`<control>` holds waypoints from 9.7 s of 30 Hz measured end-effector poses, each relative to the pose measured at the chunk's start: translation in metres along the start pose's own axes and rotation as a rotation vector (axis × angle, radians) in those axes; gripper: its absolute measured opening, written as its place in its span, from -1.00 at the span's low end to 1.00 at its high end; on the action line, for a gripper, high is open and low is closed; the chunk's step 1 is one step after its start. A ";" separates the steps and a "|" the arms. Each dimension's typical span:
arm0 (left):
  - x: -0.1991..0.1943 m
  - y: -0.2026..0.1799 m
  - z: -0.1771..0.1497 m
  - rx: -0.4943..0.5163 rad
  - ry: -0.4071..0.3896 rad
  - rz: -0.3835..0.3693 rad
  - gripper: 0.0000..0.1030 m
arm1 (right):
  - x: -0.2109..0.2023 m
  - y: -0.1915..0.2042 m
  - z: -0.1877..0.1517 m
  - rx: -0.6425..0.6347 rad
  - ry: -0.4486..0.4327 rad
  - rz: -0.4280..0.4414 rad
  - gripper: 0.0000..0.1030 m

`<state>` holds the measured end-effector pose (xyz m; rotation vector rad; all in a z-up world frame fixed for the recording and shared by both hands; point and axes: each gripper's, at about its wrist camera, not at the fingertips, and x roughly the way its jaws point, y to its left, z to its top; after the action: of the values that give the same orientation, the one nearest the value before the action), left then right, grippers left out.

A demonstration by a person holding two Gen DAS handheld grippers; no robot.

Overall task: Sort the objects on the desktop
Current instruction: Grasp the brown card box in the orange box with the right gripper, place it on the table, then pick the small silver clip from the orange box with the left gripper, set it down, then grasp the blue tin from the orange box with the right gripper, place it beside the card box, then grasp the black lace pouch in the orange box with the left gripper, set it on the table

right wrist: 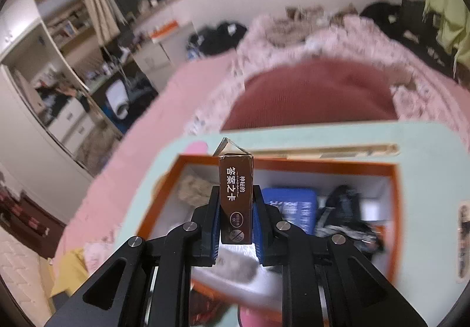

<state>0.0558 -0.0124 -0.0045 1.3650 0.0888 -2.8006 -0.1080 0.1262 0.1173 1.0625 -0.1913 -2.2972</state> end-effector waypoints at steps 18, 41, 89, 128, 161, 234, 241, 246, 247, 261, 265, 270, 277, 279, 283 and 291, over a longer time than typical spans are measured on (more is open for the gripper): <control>0.000 -0.002 0.000 -0.001 0.000 0.000 0.99 | -0.040 -0.051 -0.121 -0.001 0.070 0.005 0.40; -0.021 -0.013 0.004 0.038 -0.083 -0.088 0.99 | -0.043 -0.050 -0.165 -0.268 0.043 -0.287 0.98; 0.074 -0.094 0.169 -0.170 0.229 -0.518 -0.70 | -0.041 -0.046 -0.169 -0.265 0.029 -0.286 0.99; -0.055 0.029 0.002 0.048 -0.229 -0.154 0.61 | -0.040 -0.046 -0.169 -0.263 0.027 -0.287 0.99; 0.014 0.003 -0.001 0.138 -0.045 -0.103 0.99 | -0.045 -0.046 -0.167 -0.237 0.021 -0.237 0.96; 0.007 0.014 -0.009 0.124 -0.063 -0.100 0.99 | -0.061 -0.048 -0.173 -0.226 0.019 -0.337 0.91; 0.007 0.029 -0.008 0.058 -0.059 -0.039 0.99 | -0.057 -0.051 -0.173 -0.226 0.022 -0.325 0.99; -0.014 0.031 0.000 0.045 -0.118 -0.017 0.99 | -0.057 -0.051 -0.173 -0.225 0.021 -0.325 0.99; -0.023 0.030 0.007 0.032 -0.144 -0.020 0.99 | -0.057 -0.051 -0.173 -0.225 0.021 -0.326 0.99; 0.045 -0.089 0.170 0.076 0.222 -0.379 0.53 | -0.058 -0.050 -0.175 -0.223 0.018 -0.325 0.99; 0.090 -0.100 0.183 0.030 0.290 -0.363 0.52 | -0.056 -0.050 -0.175 -0.220 0.016 -0.324 0.99; 0.114 -0.095 0.175 -0.009 0.358 -0.321 0.47 | -0.055 -0.050 -0.175 -0.219 0.014 -0.325 0.99; 0.112 -0.102 0.165 0.066 0.351 -0.305 -0.31 | -0.054 -0.050 -0.176 -0.220 0.012 -0.325 0.99; 0.100 -0.100 0.165 0.069 0.306 -0.312 -0.31 | -0.054 -0.050 -0.175 -0.219 0.012 -0.326 0.99; 0.062 -0.089 0.174 0.072 0.181 -0.346 -0.31 | -0.055 -0.050 -0.176 -0.219 0.012 -0.326 0.99; -0.044 -0.056 0.163 0.089 -0.034 -0.433 -0.31 | -0.054 -0.050 -0.176 -0.218 0.011 -0.327 0.99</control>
<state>-0.0476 0.0336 0.1326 1.4695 0.2971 -3.2110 0.0251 0.2170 0.0164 1.0548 0.2511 -2.5267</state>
